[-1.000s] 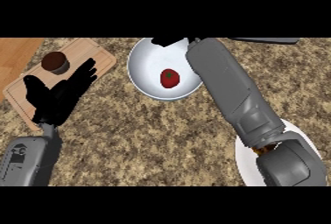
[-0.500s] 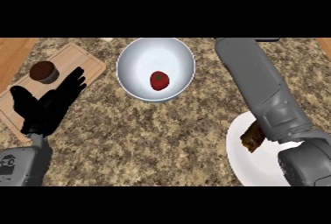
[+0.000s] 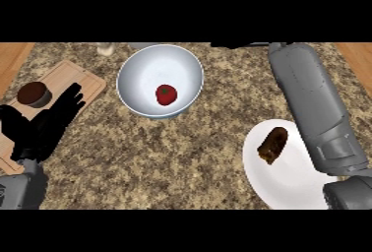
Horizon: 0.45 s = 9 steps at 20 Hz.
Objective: Pick the tomato from the plate and place it in the bowl
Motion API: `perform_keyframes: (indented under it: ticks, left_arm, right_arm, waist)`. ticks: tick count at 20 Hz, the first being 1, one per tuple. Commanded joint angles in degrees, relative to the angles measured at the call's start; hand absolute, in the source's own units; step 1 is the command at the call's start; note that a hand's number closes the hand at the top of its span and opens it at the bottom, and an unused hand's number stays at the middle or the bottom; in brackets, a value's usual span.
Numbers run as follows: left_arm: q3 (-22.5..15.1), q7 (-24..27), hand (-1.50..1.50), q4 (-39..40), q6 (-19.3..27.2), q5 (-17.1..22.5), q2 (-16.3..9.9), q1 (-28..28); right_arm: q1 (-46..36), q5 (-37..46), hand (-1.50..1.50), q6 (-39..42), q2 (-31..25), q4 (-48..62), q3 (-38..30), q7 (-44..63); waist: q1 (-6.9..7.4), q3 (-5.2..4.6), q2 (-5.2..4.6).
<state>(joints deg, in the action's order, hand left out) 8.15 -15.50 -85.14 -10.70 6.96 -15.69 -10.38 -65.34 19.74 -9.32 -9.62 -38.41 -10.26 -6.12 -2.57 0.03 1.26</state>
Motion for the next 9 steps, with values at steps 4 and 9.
perform_keyframes:
  ticks: [4, 9]
  left_arm:
    - [2.5, -0.6, 0.00, -0.2, 0.1, 1.0, -1.3, 2.2]
    - [1.6, -1.0, 0.00, -1.6, 0.7, 0.2, -0.7, 2.7]
  right_arm:
    - [12.4, -11.1, -1.50, 15.2, 1.4, -18.6, -0.9, -0.6]
    - [26.6, -13.4, 1.50, 20.8, 0.2, -35.3, 2.0, 0.3]
  waist:
    - [-2.92, 0.06, 1.07]
    - [-3.66, -0.01, 0.94]
